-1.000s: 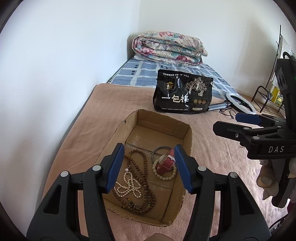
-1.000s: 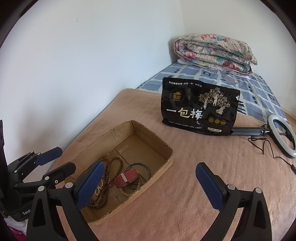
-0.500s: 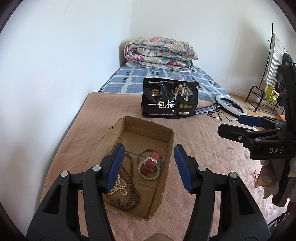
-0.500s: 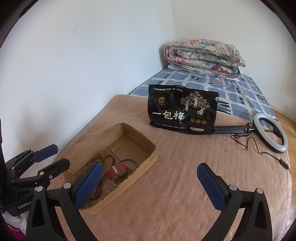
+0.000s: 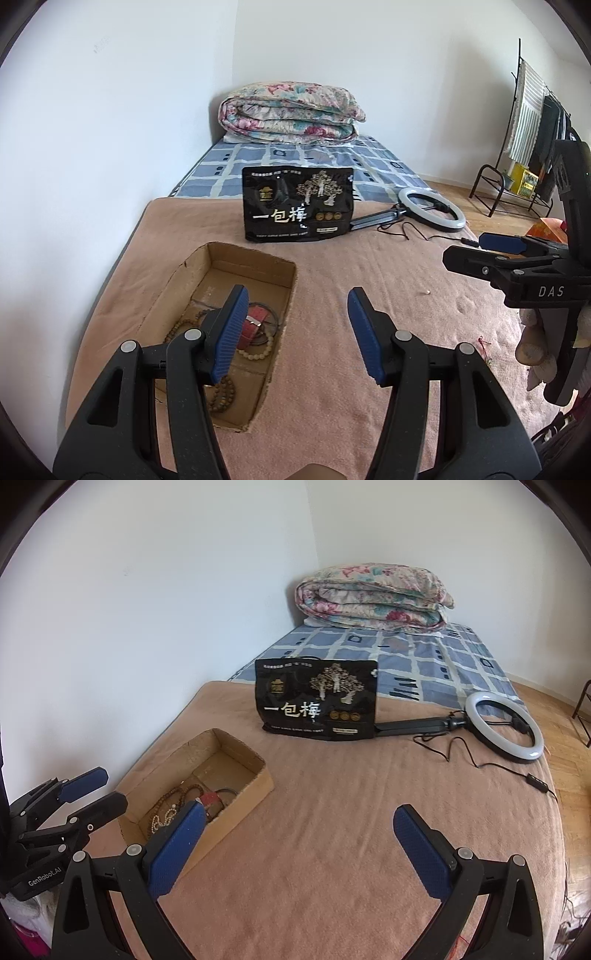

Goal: Organize jewelry
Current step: 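Withdraw both tools from the box toward the red string pendant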

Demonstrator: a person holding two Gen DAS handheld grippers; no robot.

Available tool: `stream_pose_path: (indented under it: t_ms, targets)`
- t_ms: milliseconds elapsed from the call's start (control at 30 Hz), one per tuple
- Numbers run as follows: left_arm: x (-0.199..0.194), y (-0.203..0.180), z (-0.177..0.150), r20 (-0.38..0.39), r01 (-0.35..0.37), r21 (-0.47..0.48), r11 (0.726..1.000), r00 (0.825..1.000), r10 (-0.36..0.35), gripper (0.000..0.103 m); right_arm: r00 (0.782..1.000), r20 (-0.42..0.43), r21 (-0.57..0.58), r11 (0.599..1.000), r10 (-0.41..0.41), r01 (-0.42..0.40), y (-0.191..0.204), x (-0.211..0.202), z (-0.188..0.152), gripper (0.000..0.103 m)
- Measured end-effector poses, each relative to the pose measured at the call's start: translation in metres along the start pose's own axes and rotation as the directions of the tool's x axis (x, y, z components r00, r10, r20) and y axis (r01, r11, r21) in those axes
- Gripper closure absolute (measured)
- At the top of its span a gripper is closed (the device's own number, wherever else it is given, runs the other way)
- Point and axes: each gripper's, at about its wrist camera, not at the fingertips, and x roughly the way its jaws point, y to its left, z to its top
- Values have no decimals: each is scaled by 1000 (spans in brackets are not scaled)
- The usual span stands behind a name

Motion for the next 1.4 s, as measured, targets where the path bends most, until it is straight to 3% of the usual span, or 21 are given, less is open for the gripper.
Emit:
stream_pose_path:
  t_ms: [600, 1000, 1400]
  targets:
    - [0, -64, 2, -6, 86, 72, 994, 996, -86, 46, 996, 15, 11, 996, -85, 85, -65, -68, -35, 0]
    - [28, -110, -5, -57, 168, 109, 980, 985, -162, 46, 984, -39, 78, 981, -172, 175, -139, -98, -81, 0]
    - [71, -162, -15, -127, 255, 141, 957, 963, -238, 46, 982, -133, 99, 985, -131, 145, -177, -89, -136, 9]
